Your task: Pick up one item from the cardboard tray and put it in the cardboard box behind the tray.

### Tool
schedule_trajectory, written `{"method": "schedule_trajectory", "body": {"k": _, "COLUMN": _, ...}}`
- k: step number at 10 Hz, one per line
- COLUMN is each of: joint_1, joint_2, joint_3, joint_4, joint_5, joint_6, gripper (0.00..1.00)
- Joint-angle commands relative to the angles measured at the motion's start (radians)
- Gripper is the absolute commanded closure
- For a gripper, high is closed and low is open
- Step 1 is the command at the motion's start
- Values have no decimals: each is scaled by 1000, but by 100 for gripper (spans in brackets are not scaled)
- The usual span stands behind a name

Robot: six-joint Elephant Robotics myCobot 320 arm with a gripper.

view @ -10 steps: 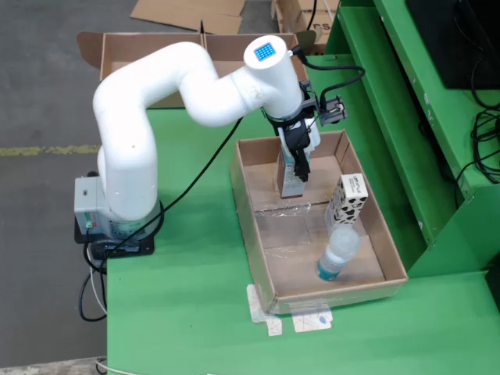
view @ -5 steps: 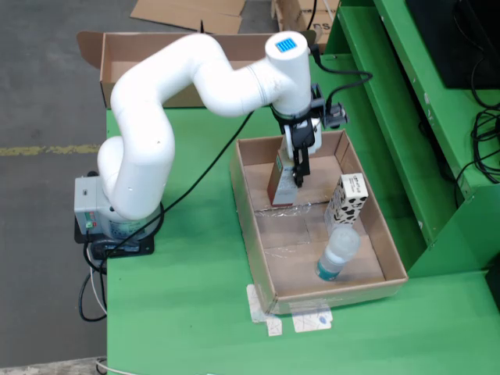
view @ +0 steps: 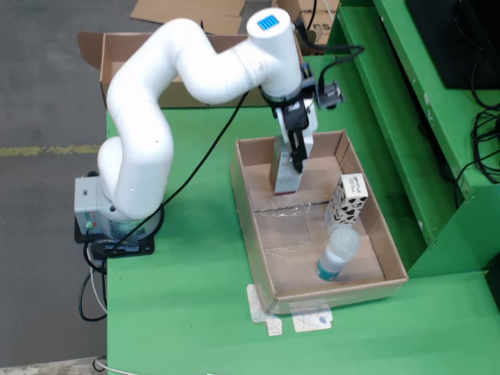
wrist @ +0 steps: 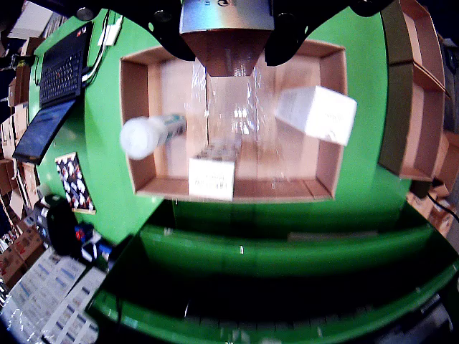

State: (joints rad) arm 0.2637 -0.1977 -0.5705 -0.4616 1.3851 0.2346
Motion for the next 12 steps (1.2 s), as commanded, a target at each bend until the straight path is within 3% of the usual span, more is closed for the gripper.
{"method": "schedule_trajectory", "body": {"k": 1, "joint_1": 20, "joint_2": 25, "joint_3": 571, "joint_4": 35, "joint_5": -22, "joint_6": 8, "gripper": 100}}
{"method": "schedule_trajectory", "body": {"k": 8, "joint_1": 108, "joint_2": 55, "joint_3": 571, "joint_4": 25, "joint_5": -76, "joint_6": 16, "gripper": 100}}
{"method": "schedule_trajectory", "body": {"k": 9, "joint_1": 253, "joint_2": 81, "joint_3": 571, "joint_4": -3, "joint_5": -144, "joint_6": 20, "gripper": 100}}
{"method": "schedule_trajectory", "body": {"k": 10, "joint_1": 253, "joint_2": 81, "joint_3": 571, "joint_4": -3, "joint_5": -144, "joint_6": 20, "gripper": 100}}
{"method": "schedule_trajectory", "body": {"k": 11, "joint_1": 565, "joint_2": 164, "joint_3": 571, "joint_4": -154, "joint_5": -307, "joint_6": 111, "gripper": 100}}
{"method": "schedule_trajectory", "body": {"k": 12, "joint_1": 703, "joint_2": 198, "joint_3": 571, "joint_4": -221, "joint_5": -372, "joint_6": 160, "gripper": 100}}
